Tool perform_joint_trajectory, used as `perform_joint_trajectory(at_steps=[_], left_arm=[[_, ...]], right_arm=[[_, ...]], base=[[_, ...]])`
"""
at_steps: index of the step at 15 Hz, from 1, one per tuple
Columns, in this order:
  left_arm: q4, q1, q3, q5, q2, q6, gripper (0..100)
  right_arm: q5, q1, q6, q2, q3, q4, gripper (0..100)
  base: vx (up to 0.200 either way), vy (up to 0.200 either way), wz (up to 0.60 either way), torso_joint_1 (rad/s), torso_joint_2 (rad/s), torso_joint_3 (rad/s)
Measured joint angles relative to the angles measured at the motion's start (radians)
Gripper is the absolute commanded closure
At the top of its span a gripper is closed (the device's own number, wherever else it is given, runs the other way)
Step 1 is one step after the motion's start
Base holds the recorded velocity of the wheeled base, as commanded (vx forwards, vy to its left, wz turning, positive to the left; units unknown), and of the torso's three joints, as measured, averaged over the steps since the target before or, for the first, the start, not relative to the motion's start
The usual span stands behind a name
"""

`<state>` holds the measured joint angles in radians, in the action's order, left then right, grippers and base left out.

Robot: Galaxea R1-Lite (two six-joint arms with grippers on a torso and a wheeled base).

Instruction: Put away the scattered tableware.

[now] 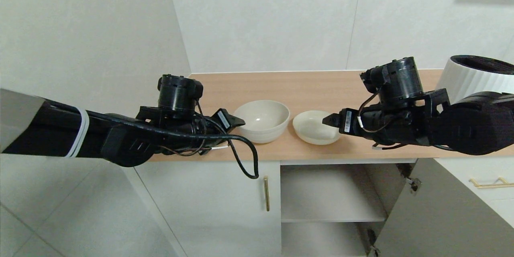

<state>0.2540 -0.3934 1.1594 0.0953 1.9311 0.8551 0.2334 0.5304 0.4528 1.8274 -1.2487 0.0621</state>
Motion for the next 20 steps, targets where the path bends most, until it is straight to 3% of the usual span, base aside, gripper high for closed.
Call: perform_joint_trajectory(at_steps=[7, 12, 19, 20], left_arm=[[-0.01, 0.003, -0.008, -0.001, -0.041, -0.005, 100], [-0.009, 0.003, -0.063, 0.044, -0.111, -0.053, 100], [-0.01, 0.003, -0.076, 0.046, -0.133, -0.056, 100], [-0.01, 0.003, -0.076, 0.046, -0.134, -0.056, 100]], right_arm=[[0.011, 0.0, -0.005, 0.01, -0.009, -0.001, 0], [0.161, 0.002, -0.014, 0.093, -0.064, -0.002, 0], [0.203, -0.009, -0.014, 0.183, -0.102, -0.004, 0], [0.203, -0.009, -0.014, 0.186, -0.103, -0.004, 100]], base=[[0.0, 0.0, 0.0, 0.0, 0.0, 0.0], [0.0, 0.0, 0.0, 0.0, 0.0, 0.0], [0.0, 0.0, 0.0, 0.0, 0.0, 0.0], [0.0, 0.0, 0.0, 0.0, 0.0, 0.0]])
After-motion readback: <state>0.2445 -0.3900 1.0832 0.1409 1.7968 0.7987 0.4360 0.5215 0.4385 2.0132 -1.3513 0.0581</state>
